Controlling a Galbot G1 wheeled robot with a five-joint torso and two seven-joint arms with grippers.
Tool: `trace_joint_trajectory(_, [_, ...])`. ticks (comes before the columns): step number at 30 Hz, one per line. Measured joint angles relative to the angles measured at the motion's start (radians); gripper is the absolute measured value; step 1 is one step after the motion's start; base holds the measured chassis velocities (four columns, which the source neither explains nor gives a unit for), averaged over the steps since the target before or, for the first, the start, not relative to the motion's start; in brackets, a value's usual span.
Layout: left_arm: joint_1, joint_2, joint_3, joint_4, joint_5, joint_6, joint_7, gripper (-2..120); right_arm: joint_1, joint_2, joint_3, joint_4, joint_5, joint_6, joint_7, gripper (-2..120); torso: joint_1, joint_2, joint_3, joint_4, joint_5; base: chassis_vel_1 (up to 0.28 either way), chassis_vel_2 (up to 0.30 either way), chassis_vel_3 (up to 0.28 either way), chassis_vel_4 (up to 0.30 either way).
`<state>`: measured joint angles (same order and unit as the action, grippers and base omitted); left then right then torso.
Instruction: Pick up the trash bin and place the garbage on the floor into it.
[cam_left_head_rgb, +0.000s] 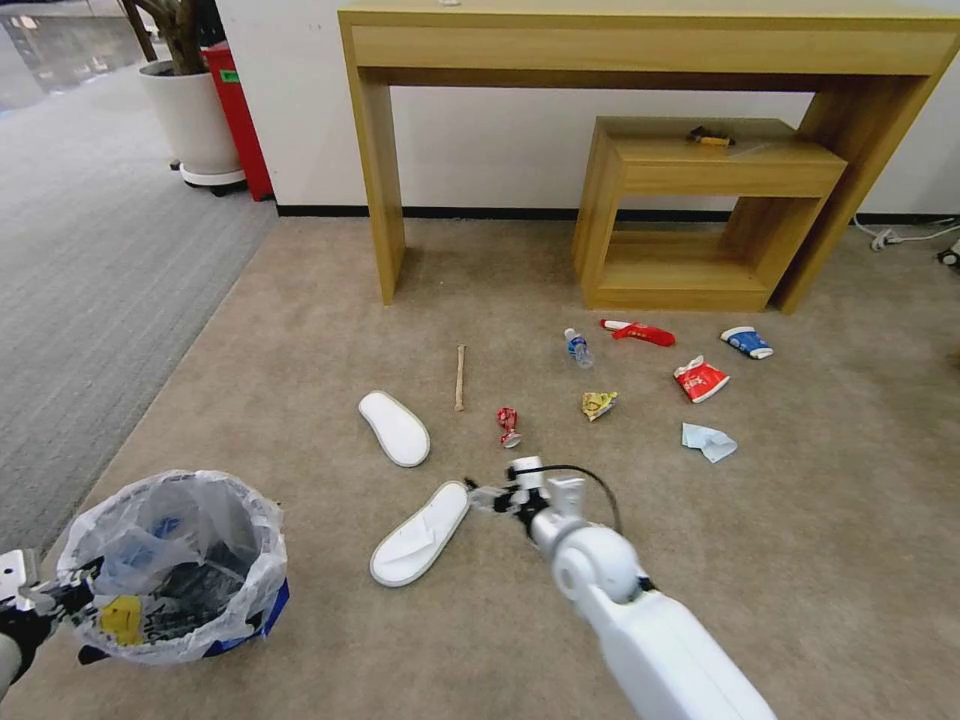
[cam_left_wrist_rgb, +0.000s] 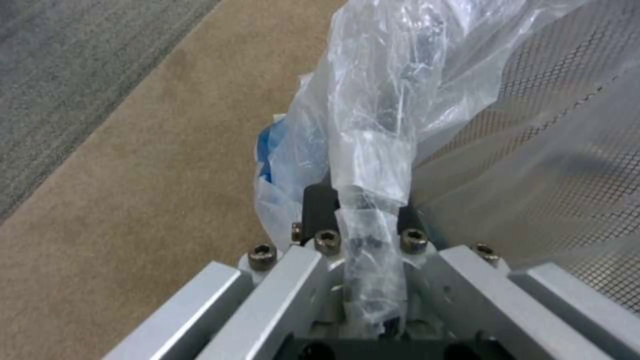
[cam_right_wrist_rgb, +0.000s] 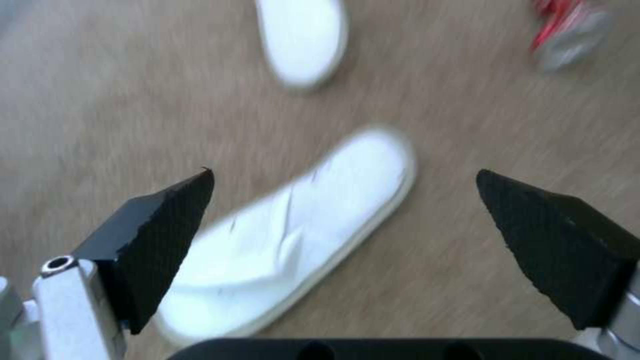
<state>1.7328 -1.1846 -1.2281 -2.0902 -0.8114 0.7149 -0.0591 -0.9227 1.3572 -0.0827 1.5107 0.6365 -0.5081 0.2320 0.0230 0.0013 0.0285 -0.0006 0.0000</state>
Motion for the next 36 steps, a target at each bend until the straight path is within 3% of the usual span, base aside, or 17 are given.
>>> trace_joint_trajectory(11, [0.009,-0.01,0.004,-0.056,-0.003,0.012,-0.058,0,0.141,0.12,-0.075,-0.27,0.036,-0.039,-0.006,100,0.0,0.0,0.0,-0.0003,-0.0001,0.0,0.0,0.0,0.0])
trace_joint_trajectory(20, [0.009,-0.021,0.012,-0.069,-0.007,0.015,-0.086,0,0.195,0.235,-0.134,-0.41,0.077,-0.059,0.038,100,0.0,0.0,0.0,-0.0002,-0.0001,0.0,0.0,0.0,0.0])
trace_joint_trajectory(28, [0.013,-0.028,0.012,-0.072,-0.008,0.015,-0.09,0,0.204,0.255,-0.14,-0.447,0.154,-0.11,0.115,99,0.0,0.0,0.0,-0.0004,0.0,0.0,0.0,0.0,0.0])
trace_joint_trajectory(36, [0.012,-0.029,0.023,-0.077,-0.007,0.014,-0.094,0,0.223,0.253,-0.107,-0.504,0.153,-0.099,0.082,95,0.0,0.0,0.0,-0.0004,0.0002,0.0,0.0,0.0,0.0])
